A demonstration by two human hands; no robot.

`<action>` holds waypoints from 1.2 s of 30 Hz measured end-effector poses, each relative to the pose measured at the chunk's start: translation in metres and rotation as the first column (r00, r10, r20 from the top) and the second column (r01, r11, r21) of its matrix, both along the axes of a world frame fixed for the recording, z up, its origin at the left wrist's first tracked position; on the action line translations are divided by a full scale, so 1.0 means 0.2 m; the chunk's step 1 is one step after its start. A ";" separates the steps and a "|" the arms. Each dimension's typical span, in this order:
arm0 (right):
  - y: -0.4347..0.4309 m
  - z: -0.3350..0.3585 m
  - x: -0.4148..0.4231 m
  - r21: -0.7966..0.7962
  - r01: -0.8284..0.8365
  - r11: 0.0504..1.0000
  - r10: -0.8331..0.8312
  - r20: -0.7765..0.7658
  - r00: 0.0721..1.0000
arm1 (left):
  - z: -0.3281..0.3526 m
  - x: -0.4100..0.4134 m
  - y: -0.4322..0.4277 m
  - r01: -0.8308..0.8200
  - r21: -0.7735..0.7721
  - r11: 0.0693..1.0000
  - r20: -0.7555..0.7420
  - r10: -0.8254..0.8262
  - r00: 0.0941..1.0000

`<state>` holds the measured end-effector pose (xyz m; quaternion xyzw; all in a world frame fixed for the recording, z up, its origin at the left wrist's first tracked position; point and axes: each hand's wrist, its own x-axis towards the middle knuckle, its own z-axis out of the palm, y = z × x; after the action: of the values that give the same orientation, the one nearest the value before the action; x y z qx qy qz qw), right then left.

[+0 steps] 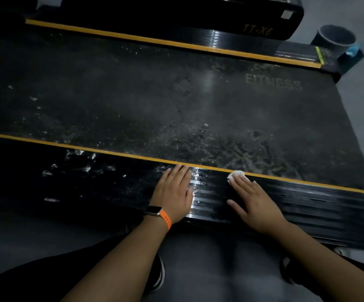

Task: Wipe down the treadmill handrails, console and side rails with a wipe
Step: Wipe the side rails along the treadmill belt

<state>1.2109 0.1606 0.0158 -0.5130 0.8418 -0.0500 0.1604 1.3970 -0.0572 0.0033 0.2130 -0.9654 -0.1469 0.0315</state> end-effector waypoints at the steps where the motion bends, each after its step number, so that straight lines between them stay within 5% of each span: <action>1: -0.02 0.04 0.00 0.002 0.003 1.000 -0.003 0.012 1.000 | 0.01 0.00 0.00 0.007 0.004 1.000 0.011 -0.007 1.000; 6: -0.02 0.07 0.02 -0.171 0.028 0.985 -0.046 -0.102 0.994 | 0.05 0.01 -0.02 0.035 0.041 0.999 0.087 -0.039 0.995; 16: -0.24 -0.03 0.30 -0.386 0.447 0.807 -0.450 0.087 0.889 | 0.06 0.17 -0.25 0.058 -0.018 0.998 0.194 -0.053 0.980; 21: -0.41 -0.07 0.46 -0.254 0.233 0.939 -0.261 -0.080 0.962 | 0.01 0.17 -0.26 0.043 -0.034 0.999 0.144 -0.037 0.989; 26: -0.43 -0.10 0.43 -0.156 0.047 0.987 -0.060 -0.079 0.995 | 0.00 0.17 -0.27 0.044 -0.051 0.998 0.097 -0.039 0.995; 32: -0.32 -0.12 0.39 -0.184 0.153 0.971 -0.179 -0.138 0.974 | 0.00 0.17 -0.27 0.049 -0.053 0.997 0.091 -0.044 0.995; 36: -0.43 -0.14 0.49 -0.204 0.041 0.978 -0.080 -0.188 0.979 | 0.00 0.17 -0.26 0.049 -0.060 0.997 0.084 -0.044 0.995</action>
<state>1.3089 0.0750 -0.0127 -0.5028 0.8596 -0.0883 0.0236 1.4312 -0.1092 0.0033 0.1952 -0.9747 -0.1087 -0.0055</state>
